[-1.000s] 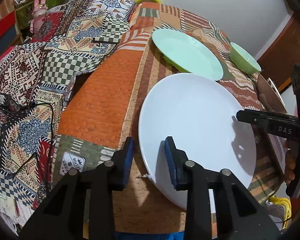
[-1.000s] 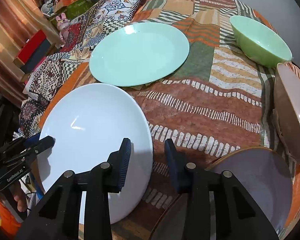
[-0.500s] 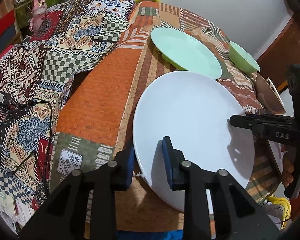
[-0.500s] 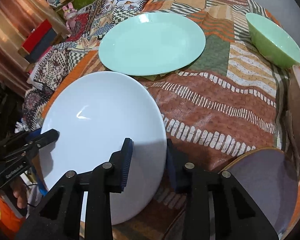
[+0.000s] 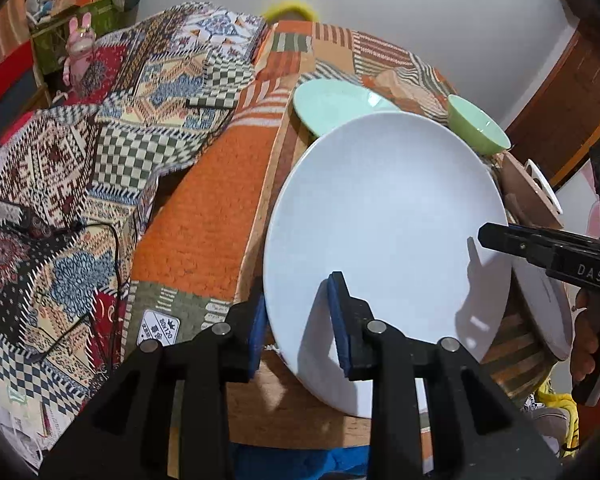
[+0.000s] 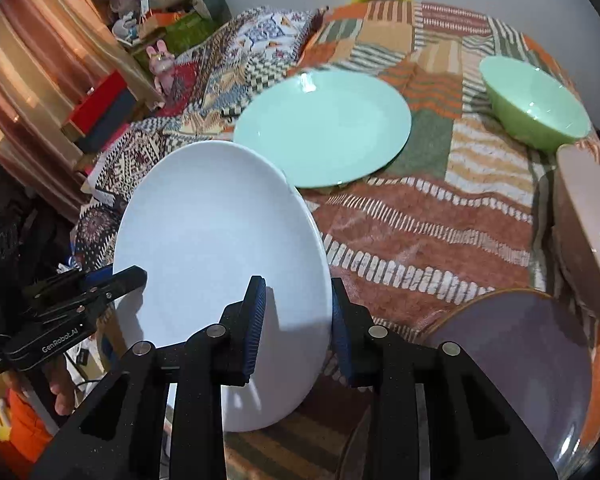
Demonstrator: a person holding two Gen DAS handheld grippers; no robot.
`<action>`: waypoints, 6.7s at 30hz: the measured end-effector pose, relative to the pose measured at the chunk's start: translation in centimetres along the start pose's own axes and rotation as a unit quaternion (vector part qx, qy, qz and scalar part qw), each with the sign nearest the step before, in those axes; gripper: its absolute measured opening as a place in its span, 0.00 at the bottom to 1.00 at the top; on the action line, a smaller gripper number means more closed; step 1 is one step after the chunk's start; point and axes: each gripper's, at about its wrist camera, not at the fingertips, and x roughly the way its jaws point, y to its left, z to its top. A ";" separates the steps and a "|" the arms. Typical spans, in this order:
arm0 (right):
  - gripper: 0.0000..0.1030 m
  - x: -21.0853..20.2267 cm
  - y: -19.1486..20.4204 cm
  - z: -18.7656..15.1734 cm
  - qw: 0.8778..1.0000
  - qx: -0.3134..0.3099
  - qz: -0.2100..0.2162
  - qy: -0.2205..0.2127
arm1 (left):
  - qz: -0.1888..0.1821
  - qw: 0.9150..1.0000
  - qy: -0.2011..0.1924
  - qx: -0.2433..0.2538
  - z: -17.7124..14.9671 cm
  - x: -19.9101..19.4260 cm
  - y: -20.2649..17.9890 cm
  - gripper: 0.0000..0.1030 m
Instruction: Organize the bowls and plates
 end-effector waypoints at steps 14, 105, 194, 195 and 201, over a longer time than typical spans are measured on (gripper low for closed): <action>0.28 -6.5 -2.5 -1.6 0.997 0.031 -0.004 -0.075 | -0.014 0.998 -0.038 0.043 1.1 -3.9 -6.1 0.29; 0.30 -9.9 -13.1 -10.8 0.987 0.112 -0.111 -0.043 | -0.055 0.989 0.066 0.124 -0.8 5.6 -21.3 0.35; 0.32 5.7 -6.0 9.3 0.998 0.033 -0.043 0.012 | 0.019 0.998 -0.029 0.046 14.8 11.7 0.9 0.12; 0.32 6.1 -6.3 9.3 0.998 0.040 -0.045 0.020 | 0.012 0.999 -0.029 0.045 14.9 11.9 1.0 0.12; 0.32 7.2 -7.0 9.6 0.996 0.061 -0.044 0.042 | -0.012 0.999 -0.017 0.034 15.5 12.9 1.4 0.12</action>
